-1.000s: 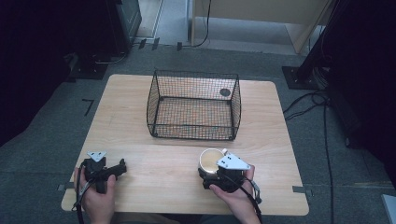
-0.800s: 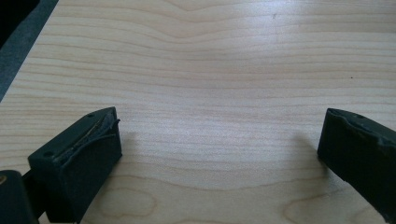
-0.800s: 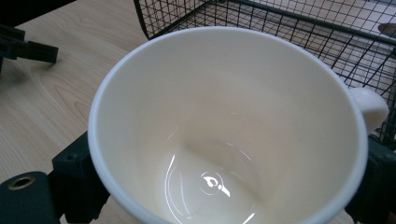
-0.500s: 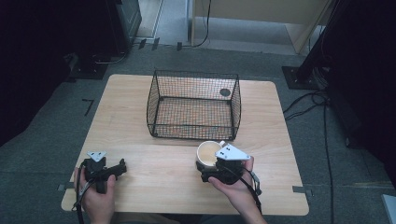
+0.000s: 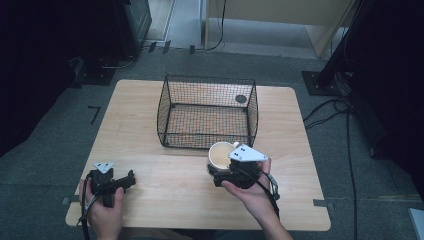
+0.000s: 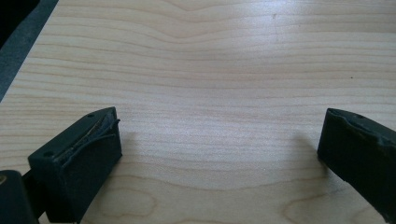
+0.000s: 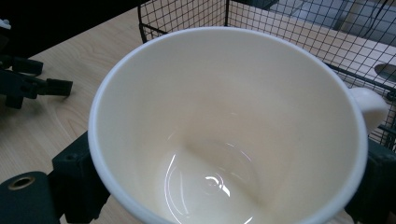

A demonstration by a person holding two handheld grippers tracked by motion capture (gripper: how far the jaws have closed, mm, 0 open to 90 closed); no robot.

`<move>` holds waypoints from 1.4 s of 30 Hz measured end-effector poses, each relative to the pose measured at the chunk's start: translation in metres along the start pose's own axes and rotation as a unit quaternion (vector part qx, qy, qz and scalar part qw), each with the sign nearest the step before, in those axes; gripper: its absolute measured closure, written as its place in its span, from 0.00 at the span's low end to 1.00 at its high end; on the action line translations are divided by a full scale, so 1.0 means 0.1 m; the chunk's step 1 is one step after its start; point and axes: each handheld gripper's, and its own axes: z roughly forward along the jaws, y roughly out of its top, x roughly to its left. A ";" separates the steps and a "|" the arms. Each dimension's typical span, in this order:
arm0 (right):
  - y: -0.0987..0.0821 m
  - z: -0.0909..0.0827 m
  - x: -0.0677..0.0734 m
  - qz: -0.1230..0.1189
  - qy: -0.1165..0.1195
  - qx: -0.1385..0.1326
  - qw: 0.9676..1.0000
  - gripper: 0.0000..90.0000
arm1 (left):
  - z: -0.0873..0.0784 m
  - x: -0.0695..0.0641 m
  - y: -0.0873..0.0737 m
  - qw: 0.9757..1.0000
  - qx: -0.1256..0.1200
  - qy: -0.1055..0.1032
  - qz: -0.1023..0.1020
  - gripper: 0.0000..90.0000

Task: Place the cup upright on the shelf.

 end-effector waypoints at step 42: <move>0.79 0.22 -0.34 0.011 0.013 0.000 1.000 0.09 | 0.00 0.00 0.00 1.000 0.000 -0.001 0.001 0.00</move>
